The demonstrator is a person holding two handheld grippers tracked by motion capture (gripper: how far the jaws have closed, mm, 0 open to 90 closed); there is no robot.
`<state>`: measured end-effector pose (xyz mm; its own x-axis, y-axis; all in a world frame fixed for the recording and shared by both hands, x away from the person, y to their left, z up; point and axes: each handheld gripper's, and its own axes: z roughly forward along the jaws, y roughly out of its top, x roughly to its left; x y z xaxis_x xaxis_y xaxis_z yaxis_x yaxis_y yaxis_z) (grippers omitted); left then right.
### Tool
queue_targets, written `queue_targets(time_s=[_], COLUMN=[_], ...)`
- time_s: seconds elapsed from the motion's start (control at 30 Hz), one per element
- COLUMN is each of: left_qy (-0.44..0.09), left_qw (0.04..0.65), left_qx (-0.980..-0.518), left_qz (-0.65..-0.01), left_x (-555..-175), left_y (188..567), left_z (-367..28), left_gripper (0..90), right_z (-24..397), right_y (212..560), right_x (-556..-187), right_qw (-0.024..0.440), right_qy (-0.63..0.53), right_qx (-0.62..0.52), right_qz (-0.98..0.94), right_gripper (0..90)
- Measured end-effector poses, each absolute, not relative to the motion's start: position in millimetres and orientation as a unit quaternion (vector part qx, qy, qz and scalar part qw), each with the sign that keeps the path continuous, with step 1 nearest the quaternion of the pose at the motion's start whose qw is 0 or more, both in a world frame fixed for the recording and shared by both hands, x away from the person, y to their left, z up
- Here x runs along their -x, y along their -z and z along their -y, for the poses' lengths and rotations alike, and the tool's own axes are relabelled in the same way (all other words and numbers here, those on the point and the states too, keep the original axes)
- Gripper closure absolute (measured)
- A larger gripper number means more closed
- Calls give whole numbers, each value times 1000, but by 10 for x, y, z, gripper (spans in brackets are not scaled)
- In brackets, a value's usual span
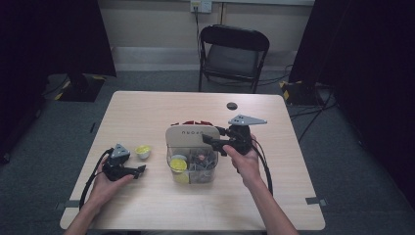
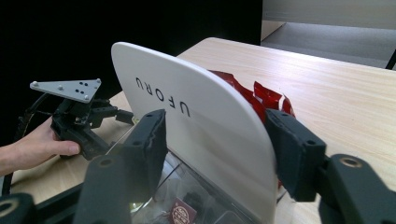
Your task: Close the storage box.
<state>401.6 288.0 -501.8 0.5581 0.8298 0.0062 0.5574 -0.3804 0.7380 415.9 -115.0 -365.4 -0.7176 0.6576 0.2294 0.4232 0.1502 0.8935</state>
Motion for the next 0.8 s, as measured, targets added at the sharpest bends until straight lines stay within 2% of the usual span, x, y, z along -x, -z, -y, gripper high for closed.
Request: queue_targets(time_s=[0.43,0.8], left_qy=[-191,-190], left_qw=[355,353], left_qx=[-808,-810], left_qz=[-429,-428], left_x=[-4017,-4038], left_y=[5019,5016], left_z=[-2879,-2875], left_gripper=[148,143], right_z=[1145,1109], right_y=[3669,3680], right_x=[-4081,-3997], right_qw=[100,98], right_qy=[-539,-528], right_qx=[-349,-335], right_qz=[-760,-774], right_gripper=[408,326])
